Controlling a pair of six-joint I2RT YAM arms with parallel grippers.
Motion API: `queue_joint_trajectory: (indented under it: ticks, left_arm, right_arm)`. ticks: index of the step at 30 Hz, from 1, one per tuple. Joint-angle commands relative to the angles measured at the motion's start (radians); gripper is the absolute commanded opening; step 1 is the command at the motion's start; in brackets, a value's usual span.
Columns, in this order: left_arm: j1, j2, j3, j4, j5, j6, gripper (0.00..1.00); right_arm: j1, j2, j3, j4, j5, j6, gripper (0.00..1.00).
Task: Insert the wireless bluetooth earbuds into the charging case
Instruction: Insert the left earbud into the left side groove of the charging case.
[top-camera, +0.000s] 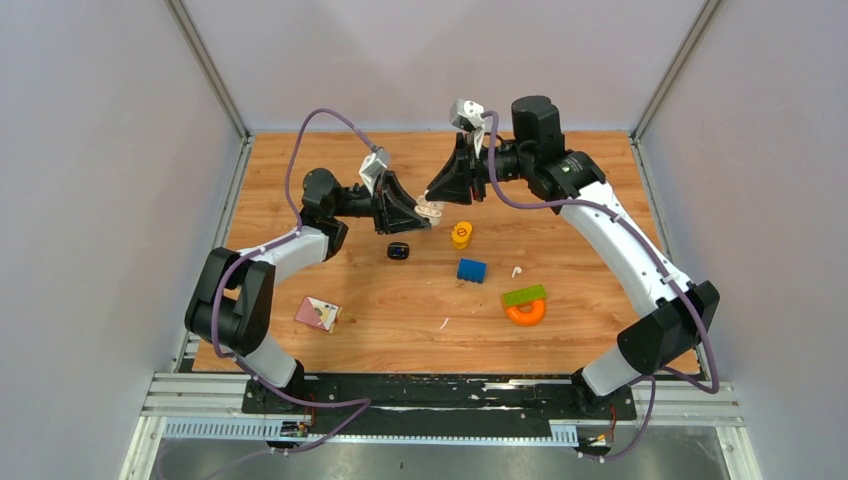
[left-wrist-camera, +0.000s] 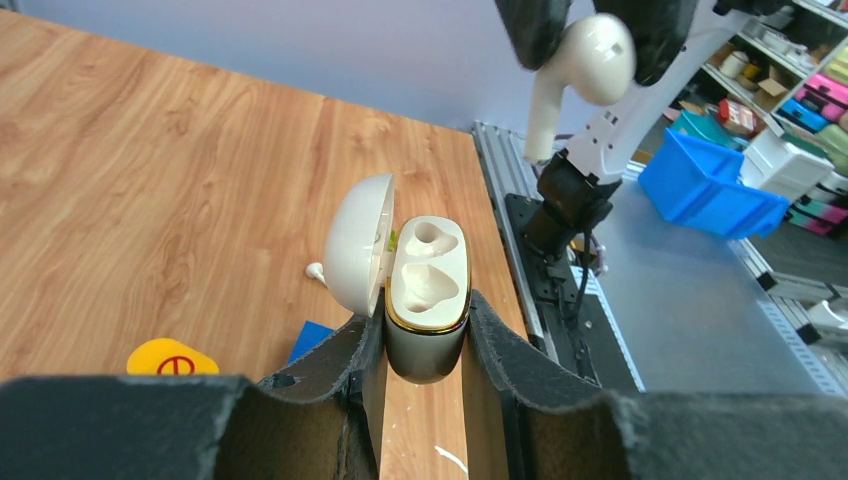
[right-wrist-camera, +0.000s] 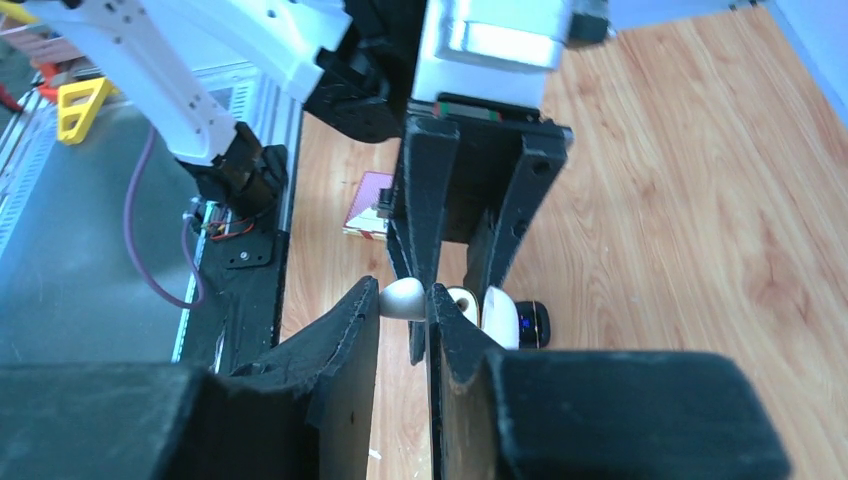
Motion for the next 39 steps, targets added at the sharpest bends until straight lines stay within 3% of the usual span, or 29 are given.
queue_joint_trajectory:
  ticks: [1, 15, 39]
  left_arm:
    - [-0.001, -0.031, 0.036, 0.030, 0.087, 0.010, 0.00]
    - [-0.014, -0.057, 0.037, -0.001, 0.118, 0.038, 0.00]
    - [-0.022, -0.082, 0.049, -0.018, 0.119, 0.050, 0.00]
  right_arm:
    - [0.001, 0.005, 0.041, 0.057, -0.187, -0.109, 0.18]
    - [0.021, 0.093, 0.165, -0.192, -0.262, -0.435, 0.20]
    - [0.034, 0.153, 0.200, -0.304, -0.237, -0.555, 0.21]
